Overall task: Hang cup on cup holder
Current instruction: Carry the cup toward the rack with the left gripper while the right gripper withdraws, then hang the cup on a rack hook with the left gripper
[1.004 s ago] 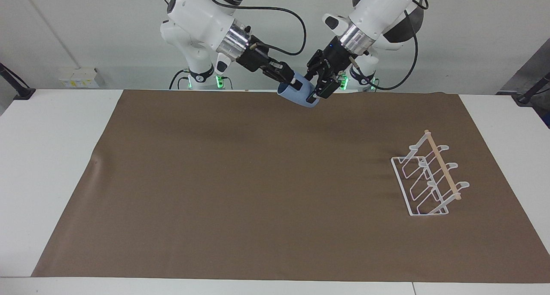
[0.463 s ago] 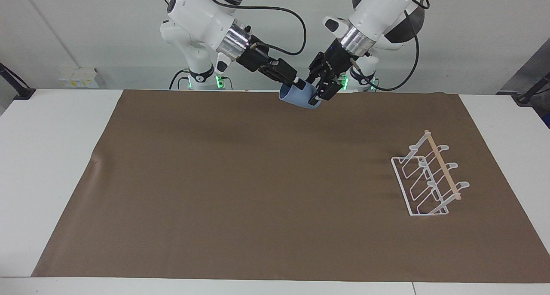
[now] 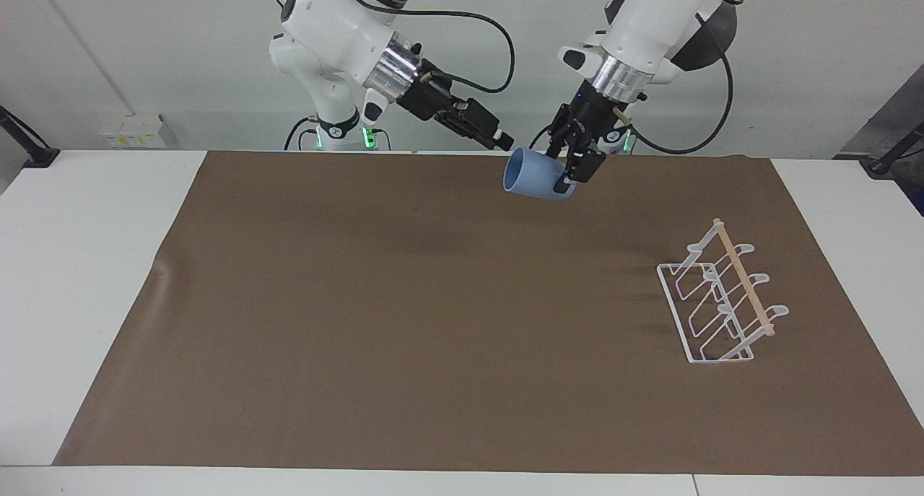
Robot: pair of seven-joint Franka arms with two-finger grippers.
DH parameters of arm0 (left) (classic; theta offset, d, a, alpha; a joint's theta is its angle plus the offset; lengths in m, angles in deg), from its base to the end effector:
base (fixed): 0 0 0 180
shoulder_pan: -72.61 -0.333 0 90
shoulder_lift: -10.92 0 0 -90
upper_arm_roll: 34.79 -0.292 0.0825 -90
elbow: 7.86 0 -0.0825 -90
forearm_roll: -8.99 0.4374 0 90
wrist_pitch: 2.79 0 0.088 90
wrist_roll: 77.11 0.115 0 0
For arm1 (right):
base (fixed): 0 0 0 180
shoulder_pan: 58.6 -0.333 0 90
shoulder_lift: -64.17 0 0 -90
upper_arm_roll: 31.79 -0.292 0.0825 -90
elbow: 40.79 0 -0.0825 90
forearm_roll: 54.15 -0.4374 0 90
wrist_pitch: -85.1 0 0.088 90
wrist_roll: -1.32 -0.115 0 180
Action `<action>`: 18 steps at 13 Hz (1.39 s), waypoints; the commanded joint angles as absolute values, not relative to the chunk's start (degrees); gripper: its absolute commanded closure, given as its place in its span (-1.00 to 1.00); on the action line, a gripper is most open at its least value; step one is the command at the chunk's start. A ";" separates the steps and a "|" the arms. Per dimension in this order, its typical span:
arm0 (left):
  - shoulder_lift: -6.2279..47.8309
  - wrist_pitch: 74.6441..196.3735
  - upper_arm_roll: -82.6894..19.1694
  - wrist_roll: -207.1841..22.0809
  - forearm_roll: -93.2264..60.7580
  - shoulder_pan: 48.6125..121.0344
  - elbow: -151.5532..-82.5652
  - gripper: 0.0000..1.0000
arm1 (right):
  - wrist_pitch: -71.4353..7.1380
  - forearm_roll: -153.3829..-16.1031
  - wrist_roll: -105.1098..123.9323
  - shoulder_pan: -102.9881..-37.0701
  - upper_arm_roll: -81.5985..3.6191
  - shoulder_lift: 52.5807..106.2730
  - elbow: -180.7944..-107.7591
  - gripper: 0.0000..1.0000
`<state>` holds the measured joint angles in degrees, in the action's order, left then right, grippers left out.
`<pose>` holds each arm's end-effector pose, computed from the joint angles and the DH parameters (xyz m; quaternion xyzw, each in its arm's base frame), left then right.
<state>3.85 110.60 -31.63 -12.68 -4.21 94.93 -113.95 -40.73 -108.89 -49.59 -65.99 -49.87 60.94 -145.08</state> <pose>0.5387 -0.2760 0.5579 0.7202 -0.6741 0.1528 0.0594 0.5643 0.3109 0.5736 -0.8098 0.3694 0.1058 0.4434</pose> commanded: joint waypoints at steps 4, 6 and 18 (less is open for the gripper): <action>2.04 105.32 -31.54 -13.39 10.36 92.21 -115.44 1.00 | -32.17 -94.18 -21.50 -64.24 -49.54 60.48 -145.29 0.13; 2.48 105.06 -31.54 -13.30 13.73 88.01 -115.70 1.00 | -31.10 -87.33 -12.25 -63.97 -49.54 60.39 -145.29 0.13; 18.55 97.94 -31.62 -25.58 47.19 86.92 -102.69 1.00 | -8.17 -53.10 -1.58 -57.56 -48.31 59.52 -137.91 0.11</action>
<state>15.08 101.18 -31.31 -21.23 42.24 84.77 -106.29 -10.78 -54.39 -3.02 -60.46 -48.15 59.72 -138.29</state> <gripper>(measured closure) 0.247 0.555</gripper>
